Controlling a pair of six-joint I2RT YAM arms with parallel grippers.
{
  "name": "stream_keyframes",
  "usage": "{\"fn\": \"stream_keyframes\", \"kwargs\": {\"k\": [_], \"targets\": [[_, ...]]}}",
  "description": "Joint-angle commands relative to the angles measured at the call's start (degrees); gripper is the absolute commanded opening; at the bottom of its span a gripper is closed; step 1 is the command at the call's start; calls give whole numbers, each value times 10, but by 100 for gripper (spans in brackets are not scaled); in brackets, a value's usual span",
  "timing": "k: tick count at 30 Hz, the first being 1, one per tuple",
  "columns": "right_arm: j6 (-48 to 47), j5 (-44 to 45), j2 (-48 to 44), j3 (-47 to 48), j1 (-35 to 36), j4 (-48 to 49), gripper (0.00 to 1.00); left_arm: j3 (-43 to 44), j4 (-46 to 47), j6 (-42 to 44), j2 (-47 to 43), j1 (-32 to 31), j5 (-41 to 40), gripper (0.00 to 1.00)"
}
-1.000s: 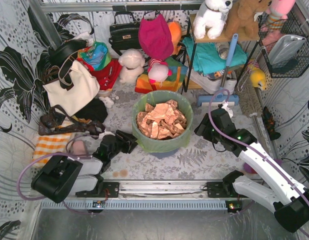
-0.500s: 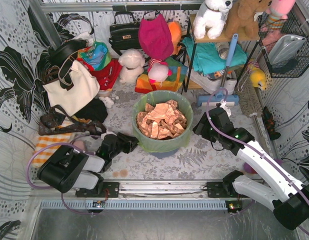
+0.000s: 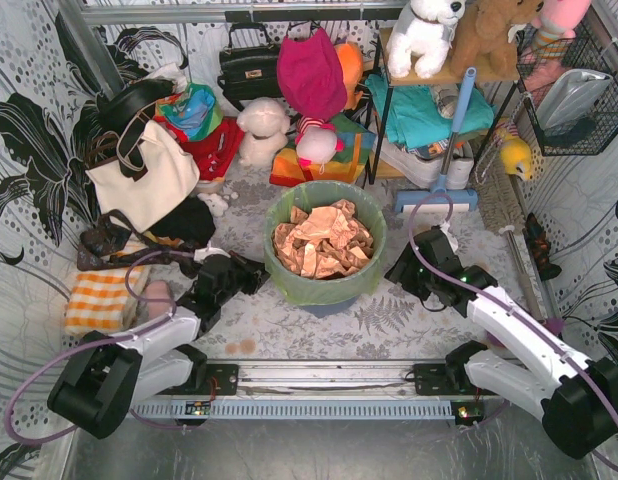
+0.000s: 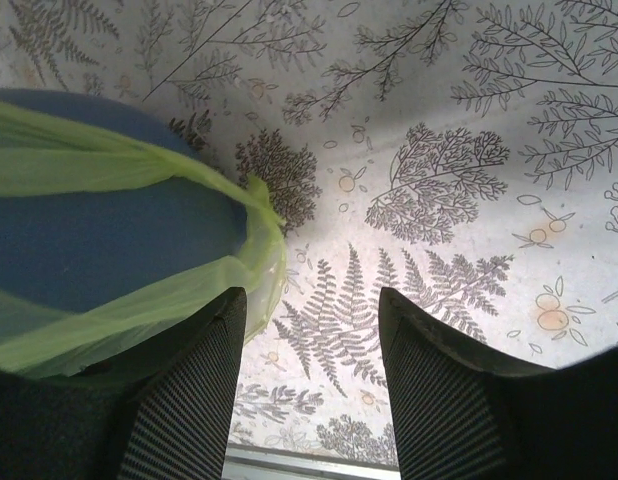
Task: Tie the trash bag
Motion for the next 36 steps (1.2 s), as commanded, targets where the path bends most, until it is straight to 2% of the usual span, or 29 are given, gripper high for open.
{"fn": "stream_keyframes", "kwargs": {"k": [1, 10, 19, 25, 31, 36], "targets": [[17, -42, 6, -33, -30, 66, 55, 32, -96, 53, -20, 4, -25, 0], [23, -144, 58, -79, -80, 198, 47, 37, -147, 66, -63, 4, -33, 0], [32, -200, 172, -97, -83, 332, 45, 36, -169, 67, -88, 4, -32, 0], [44, -226, 228, -111, -83, 387, 37, 38, -185, 71, -99, 4, -37, 0], [45, -210, 233, -114, -84, 385, 20, 32, -196, 68, -118, 4, -45, 0], [11, -139, 190, -89, -84, 285, 0, 29, -230, 73, -158, 4, -61, 0]]}}
